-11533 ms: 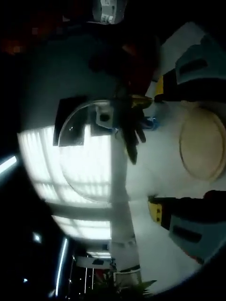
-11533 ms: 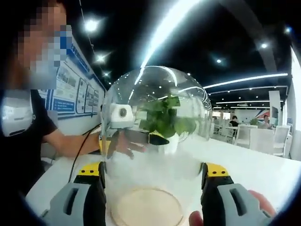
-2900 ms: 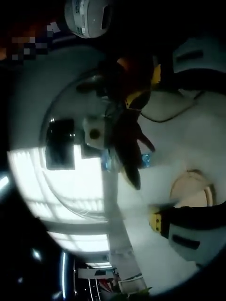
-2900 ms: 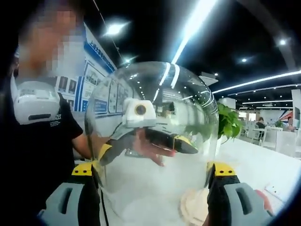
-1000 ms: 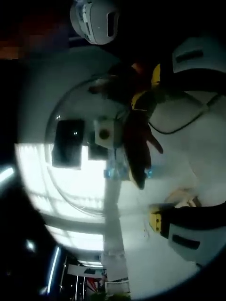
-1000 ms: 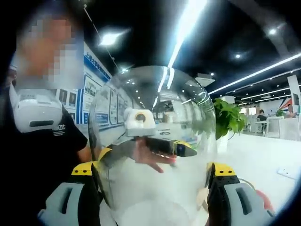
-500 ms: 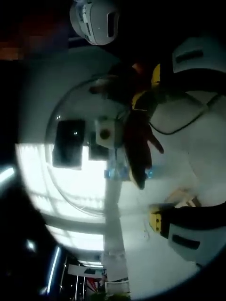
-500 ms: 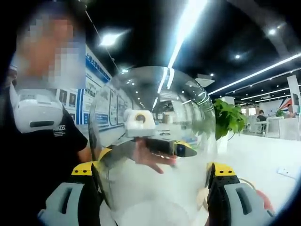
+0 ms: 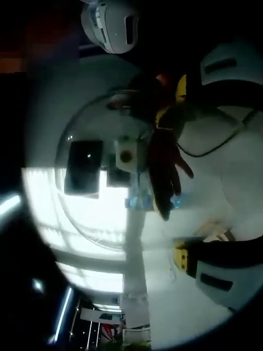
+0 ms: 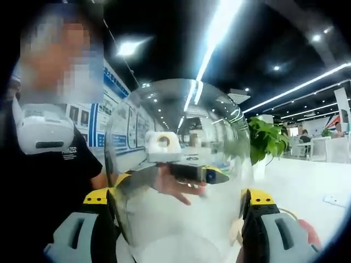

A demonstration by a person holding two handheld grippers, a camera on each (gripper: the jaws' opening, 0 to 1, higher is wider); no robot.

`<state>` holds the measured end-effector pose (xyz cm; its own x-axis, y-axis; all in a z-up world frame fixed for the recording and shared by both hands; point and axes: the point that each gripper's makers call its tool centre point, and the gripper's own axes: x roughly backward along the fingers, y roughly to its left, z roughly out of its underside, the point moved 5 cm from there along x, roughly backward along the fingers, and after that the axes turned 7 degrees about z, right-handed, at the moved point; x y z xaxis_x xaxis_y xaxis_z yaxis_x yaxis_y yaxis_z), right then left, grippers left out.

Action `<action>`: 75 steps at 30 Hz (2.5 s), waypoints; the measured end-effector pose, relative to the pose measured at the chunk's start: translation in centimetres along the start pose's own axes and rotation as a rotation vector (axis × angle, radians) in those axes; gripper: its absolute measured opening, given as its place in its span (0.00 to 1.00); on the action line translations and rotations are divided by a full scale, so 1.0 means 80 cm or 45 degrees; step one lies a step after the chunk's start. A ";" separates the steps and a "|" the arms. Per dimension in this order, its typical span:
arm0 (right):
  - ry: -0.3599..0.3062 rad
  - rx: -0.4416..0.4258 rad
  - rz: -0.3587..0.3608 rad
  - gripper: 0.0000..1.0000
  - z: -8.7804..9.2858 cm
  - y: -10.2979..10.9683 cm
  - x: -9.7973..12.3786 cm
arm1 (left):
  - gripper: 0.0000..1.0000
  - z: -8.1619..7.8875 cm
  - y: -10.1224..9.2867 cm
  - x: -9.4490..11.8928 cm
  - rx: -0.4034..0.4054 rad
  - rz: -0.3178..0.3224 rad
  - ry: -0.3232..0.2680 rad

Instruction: Open the cover put in the Mizone put the cover back on

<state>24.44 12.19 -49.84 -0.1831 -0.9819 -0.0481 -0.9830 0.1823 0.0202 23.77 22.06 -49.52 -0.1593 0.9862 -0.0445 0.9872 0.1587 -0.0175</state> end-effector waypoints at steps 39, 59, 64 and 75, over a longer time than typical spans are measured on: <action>-0.096 0.025 0.132 0.46 -0.003 0.006 0.075 | 0.49 -0.006 -0.013 0.082 -0.025 -0.097 -0.133; -0.108 0.017 0.452 0.27 0.006 -0.016 0.114 | 0.31 -0.002 0.017 0.131 -0.066 -0.372 -0.155; -0.127 0.033 0.593 0.27 0.006 -0.026 0.125 | 0.28 0.003 0.024 0.133 -0.071 -0.418 -0.143; -0.233 -0.042 0.762 0.27 0.016 -0.048 0.144 | 0.27 0.008 0.041 0.132 -0.071 -0.499 -0.230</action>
<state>26.10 0.22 -51.77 -0.7036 -0.6850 -0.1893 -0.7093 0.6934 0.1269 25.29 32.93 -50.71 -0.5166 0.8278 -0.2190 0.8500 0.5267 -0.0142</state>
